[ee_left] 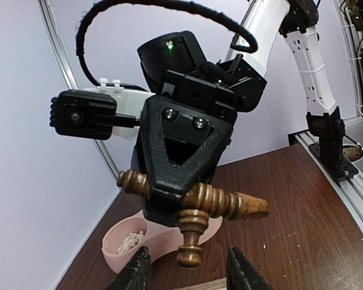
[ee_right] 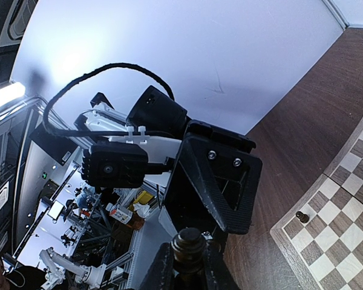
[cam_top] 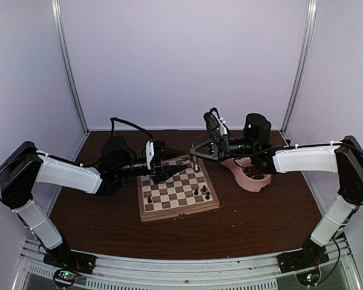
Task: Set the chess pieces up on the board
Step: Pass from the right arm to the left
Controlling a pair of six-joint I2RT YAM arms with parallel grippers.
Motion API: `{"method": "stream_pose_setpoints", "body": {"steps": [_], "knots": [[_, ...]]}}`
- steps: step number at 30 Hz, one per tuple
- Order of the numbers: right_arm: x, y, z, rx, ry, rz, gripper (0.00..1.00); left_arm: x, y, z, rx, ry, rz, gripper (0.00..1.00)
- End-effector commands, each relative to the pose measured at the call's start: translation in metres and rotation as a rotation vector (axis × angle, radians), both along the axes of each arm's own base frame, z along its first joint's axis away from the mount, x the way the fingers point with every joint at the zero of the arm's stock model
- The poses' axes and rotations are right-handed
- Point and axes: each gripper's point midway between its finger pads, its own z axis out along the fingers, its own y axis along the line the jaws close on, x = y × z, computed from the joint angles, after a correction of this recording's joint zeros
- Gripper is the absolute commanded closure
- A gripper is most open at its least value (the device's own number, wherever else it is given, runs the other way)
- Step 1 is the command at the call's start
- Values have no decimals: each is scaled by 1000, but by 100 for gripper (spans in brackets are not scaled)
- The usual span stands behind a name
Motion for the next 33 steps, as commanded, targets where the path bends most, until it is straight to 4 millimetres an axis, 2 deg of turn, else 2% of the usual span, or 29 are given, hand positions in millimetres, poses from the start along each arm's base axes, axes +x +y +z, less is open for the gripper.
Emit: {"method": "stream_pose_setpoints", "body": {"steps": [1,9,13,19,25,33], "knots": [[0,3,11,25,-48,1,95,-2,-2,25,-61,-59,-11,58],[-1,3,10,26,-46,1,95,-1,-3,25,-61,-51,-10,64],[-1,3,11,28,-48,0,95,-1,-3,28,-65,-52,-14,72],[-1,2,8,24,-46,-4,95,-2,-5,27,-57,-42,-29,77],[-1,0,6,9,-60,-24,95,-3,-4,27,-46,-40,-29,89],[-1,-4,6,-23,-98,-47,95,-5,-1,23,-22,-20,-23,98]]}}
